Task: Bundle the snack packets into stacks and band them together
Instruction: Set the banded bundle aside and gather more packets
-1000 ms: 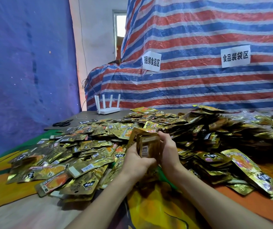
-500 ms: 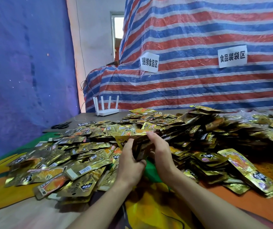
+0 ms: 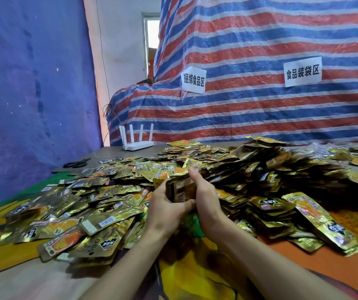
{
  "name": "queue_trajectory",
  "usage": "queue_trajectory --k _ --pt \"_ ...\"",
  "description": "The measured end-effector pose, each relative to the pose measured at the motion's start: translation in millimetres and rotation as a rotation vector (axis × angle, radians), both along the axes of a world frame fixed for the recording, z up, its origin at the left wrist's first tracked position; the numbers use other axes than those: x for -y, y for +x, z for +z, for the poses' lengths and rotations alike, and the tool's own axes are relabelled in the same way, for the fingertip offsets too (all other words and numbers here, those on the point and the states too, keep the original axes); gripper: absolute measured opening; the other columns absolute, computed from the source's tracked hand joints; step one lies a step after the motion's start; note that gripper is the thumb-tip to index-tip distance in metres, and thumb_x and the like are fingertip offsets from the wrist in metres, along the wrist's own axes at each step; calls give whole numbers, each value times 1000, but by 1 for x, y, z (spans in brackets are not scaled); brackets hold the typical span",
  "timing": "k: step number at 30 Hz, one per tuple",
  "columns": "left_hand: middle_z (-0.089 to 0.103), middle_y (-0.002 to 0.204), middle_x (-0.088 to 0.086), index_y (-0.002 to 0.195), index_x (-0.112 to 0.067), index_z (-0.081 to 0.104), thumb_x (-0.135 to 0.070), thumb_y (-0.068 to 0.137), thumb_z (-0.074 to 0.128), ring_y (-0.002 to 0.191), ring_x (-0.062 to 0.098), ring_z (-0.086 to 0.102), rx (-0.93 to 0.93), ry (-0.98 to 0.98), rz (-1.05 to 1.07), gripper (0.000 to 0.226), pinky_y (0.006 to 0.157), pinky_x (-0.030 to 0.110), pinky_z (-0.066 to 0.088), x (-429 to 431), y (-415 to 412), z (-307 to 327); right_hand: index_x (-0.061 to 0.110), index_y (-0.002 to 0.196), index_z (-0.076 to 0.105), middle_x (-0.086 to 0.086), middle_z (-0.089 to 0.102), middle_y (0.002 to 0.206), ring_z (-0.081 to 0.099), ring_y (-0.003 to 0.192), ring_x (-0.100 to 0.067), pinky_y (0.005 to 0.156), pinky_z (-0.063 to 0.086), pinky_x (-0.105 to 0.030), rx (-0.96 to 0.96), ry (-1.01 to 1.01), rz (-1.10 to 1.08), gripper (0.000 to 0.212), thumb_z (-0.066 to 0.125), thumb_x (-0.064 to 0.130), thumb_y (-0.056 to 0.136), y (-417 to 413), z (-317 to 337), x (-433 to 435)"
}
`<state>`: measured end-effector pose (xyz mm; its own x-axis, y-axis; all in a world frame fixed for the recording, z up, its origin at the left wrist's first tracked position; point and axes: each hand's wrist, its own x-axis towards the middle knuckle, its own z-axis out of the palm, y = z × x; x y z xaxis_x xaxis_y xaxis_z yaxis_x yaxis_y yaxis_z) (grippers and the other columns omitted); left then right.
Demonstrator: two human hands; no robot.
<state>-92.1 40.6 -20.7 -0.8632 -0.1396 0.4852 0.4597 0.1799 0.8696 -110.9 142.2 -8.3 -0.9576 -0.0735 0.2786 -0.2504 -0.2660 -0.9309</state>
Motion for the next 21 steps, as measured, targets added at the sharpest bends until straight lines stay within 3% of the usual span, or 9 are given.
queue_trajectory --k 3,6,8,10,12,14,17,18,21 --pt "78 92 2 97 -23 78 -19 63 77 91 22 74 16 20 -49 35 86 45 59 4 -2 2 15 93 79 -7 78 95 74 95 -23 85 56 -34 -36 45 -3 50 46 51 101 0 0 2" --pt "77 87 3 92 -25 77 -21 67 72 87 24 72 -18 -17 -10 26 82 41 57 1 -3 1 32 100 78 5 77 103 72 98 -6 83 54 -22 -112 77 -5 41 46 57 90 1 1 7" --pt "76 87 2 97 -19 74 -12 75 74 85 22 71 -31 -29 7 24 76 34 56 1 -5 -1 33 104 76 13 75 101 69 96 2 81 53 -15 -154 96 -12 36 49 54 90 0 -2 8" --pt "74 82 -10 101 -18 67 1 82 74 79 8 70 -23 8 5 28 69 20 52 2 -8 -5 22 118 70 7 73 106 70 96 -1 82 54 -18 -132 116 -32 37 50 46 99 -4 -6 8" --pt "72 78 -17 101 -22 58 9 84 71 72 -3 67 15 50 -32 37 62 11 50 1 -8 -6 13 114 70 -3 75 104 72 93 -9 77 55 -20 -69 129 -17 38 45 40 106 -6 -9 8" --pt "73 84 -8 108 -19 59 14 80 70 79 1 69 35 67 -104 44 66 13 52 2 -9 -7 11 108 73 -7 76 101 73 94 -16 77 56 -24 -16 106 -4 41 42 38 107 -7 -9 7" --pt "75 91 10 102 -13 72 1 69 71 86 17 71 46 47 -148 35 73 28 57 3 -8 0 14 118 65 -2 71 106 70 97 -12 76 54 -18 -73 207 -105 30 46 34 107 -3 -2 3" --pt "76 89 8 94 -19 76 2 71 71 84 17 72 44 50 -135 31 73 30 58 3 -8 0 16 123 62 0 68 111 68 100 -10 80 53 -19 -121 278 -145 28 48 33 106 -1 0 0" --pt "76 76 -9 76 -40 78 7 75 69 74 5 71 54 67 -125 47 67 23 57 -1 -4 2 21 128 62 2 62 120 60 107 -5 93 55 -27 -220 428 -252 29 56 30 101 8 7 -9"
